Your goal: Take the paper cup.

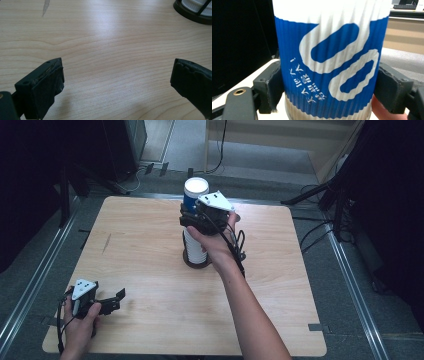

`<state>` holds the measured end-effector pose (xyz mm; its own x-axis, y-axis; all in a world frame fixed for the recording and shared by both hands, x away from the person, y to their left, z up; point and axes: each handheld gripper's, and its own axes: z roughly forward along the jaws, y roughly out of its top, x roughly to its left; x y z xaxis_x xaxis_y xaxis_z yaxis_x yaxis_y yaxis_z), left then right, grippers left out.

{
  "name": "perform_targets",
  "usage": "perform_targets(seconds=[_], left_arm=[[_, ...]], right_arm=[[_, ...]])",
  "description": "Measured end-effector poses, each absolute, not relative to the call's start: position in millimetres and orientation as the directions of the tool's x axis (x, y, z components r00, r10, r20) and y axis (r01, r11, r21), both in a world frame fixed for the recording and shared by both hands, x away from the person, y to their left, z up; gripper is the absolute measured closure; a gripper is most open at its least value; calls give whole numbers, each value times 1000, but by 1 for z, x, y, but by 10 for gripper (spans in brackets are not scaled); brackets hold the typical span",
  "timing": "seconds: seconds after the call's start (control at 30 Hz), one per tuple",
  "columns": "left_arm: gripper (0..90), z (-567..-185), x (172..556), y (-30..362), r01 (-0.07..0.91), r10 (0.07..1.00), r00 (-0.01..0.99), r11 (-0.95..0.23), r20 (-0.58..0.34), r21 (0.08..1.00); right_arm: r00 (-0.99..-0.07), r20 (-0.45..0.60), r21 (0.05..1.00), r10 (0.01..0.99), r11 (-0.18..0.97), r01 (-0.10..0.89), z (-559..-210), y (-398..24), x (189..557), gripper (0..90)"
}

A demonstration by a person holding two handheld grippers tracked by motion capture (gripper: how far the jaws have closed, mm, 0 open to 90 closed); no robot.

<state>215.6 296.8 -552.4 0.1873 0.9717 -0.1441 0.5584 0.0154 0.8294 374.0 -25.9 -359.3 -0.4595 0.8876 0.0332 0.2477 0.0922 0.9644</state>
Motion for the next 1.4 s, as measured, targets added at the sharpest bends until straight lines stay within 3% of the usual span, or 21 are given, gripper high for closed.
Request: perform_targets(seconds=[1.4], left_arm=[[0,-552,216,297,557,970,194,15,-147,830]], right_arm=[[-441,-19,994,897,66,92,-306,-20,364,220]])
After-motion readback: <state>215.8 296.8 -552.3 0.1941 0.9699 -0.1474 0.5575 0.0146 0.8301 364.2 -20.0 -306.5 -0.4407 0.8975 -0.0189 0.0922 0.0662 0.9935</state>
